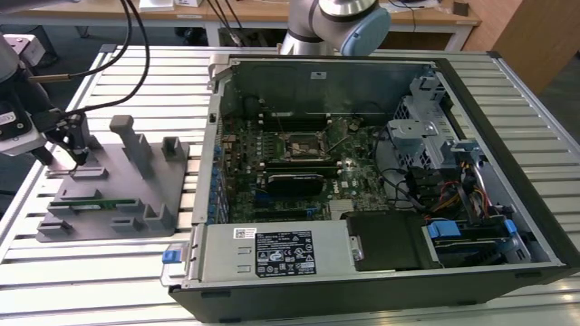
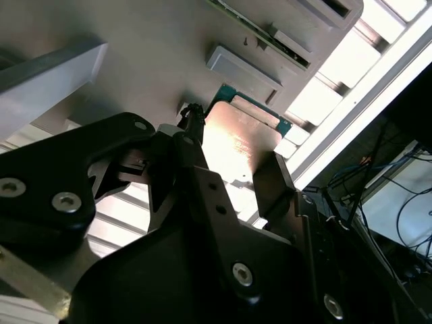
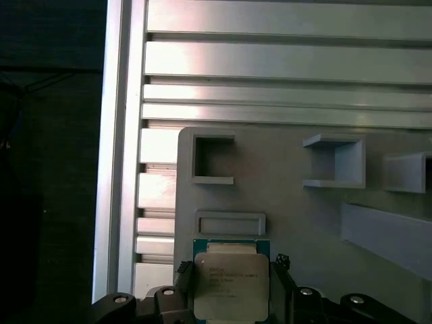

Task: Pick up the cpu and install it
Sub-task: 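Pick up the cpu and move it towards the insertion slot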

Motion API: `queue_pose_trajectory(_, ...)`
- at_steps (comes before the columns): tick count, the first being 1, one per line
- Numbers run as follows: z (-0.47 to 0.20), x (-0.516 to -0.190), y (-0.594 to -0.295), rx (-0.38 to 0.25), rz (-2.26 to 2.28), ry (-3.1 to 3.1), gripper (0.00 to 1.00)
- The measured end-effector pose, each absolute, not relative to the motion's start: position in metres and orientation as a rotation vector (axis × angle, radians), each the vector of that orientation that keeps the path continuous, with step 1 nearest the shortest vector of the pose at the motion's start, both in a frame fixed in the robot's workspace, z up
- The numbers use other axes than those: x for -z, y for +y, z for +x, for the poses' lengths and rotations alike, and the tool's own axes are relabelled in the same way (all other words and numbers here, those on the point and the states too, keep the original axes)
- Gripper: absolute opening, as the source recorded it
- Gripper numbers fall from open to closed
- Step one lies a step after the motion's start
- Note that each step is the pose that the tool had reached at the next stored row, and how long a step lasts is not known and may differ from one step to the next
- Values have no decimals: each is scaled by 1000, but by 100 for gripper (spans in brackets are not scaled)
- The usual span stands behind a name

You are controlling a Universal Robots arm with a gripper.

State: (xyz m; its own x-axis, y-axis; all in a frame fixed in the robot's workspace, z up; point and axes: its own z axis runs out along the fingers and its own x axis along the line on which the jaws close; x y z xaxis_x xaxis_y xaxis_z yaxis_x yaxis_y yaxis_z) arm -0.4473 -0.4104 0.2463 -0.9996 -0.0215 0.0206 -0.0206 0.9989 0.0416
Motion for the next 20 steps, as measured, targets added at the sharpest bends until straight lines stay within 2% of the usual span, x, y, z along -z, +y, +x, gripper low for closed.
queue_pose_trajectory(20,-447,-257,-410,65,33,-3120,53)
